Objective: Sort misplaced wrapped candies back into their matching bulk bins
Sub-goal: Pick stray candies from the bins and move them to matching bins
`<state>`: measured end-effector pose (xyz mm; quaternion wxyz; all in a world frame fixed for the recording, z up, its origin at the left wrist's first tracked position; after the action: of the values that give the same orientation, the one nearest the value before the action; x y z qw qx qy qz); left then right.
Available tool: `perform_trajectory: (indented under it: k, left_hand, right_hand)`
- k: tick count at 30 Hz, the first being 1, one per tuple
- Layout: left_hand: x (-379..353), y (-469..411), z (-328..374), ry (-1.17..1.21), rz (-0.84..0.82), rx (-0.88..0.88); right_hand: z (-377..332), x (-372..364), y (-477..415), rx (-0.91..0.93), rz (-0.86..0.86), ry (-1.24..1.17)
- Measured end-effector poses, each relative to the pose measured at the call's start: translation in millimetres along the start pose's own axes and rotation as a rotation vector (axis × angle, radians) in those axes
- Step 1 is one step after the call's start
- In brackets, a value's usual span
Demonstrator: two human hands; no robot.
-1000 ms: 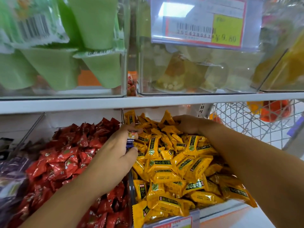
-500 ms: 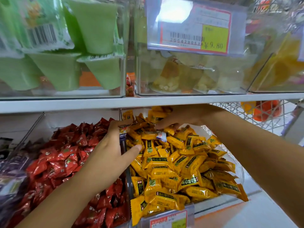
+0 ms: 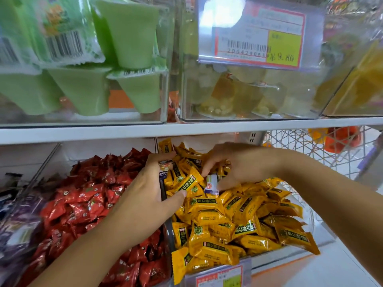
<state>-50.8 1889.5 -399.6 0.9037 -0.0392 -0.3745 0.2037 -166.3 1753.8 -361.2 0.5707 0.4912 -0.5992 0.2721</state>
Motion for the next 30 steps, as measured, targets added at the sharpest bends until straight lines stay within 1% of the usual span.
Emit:
perform_trajectory:
  k: [1, 3, 6, 9, 11, 15, 18, 22, 24, 25, 27, 29, 30]
  left_hand:
    - [0, 0, 0, -0.001, -0.006, -0.012]
    - [0, 2, 2, -0.017, -0.016, -0.019]
    - [0, 7, 4, -0.033, -0.003, -0.037]
    - [4, 11, 2, -0.04, 0.08, -0.058]
    - [8, 14, 0, -0.049, 0.146, -0.071]
    - [11, 17, 3, -0.01, 0.169, -0.061]
    - [14, 19, 11, 0.041, 0.183, -0.08]
    - [7, 19, 22, 0.075, 0.068, -0.138]
    - [5, 18, 22, 0.092, 0.06, -0.147]
    - [6, 17, 20, 0.09, 0.074, -0.143]
    - [11, 16, 16, 0.065, 0.113, -0.128]
    - [17, 16, 10, 0.075, 0.149, -0.103]
    - [19, 15, 7, 0.084, 0.162, -0.094]
  right_hand:
    - [1, -3, 2, -0.024, 0.002, -0.013]
    - [3, -8, 6, -0.044, 0.064, -0.029]
    - [11, -12, 10, -0.076, 0.194, -0.066]
    - [14, -10, 19, -0.122, 0.297, -0.165]
    - [5, -15, 21, -0.103, 0.328, -0.204]
    - [-15, -15, 23, -0.072, 0.408, -0.242]
    - [-36, -12, 27, -0.001, 0.408, -0.24]
    - [-63, -22, 21, 0.088, 0.365, -0.121]
    - [-66, -25, 20, 0.092, 0.382, -0.13]
    - [-62, -22, 22, 0.078, 0.398, -0.18]
    - [-42, -12, 25, -0.024, 0.418, -0.307]
    - [-12, 2, 24, -0.14, 0.411, -0.266]
    - [4, 4, 20, -0.195, 0.359, -0.225]
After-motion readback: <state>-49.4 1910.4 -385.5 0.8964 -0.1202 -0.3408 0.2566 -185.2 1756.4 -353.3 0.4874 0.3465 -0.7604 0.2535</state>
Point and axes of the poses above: each hand's wrist, its own y-axis away from the middle knuckle, its own x-axis out of the back of the hand, z = x × y, the point moved 6 cm from there along -y, towards the middle knuckle
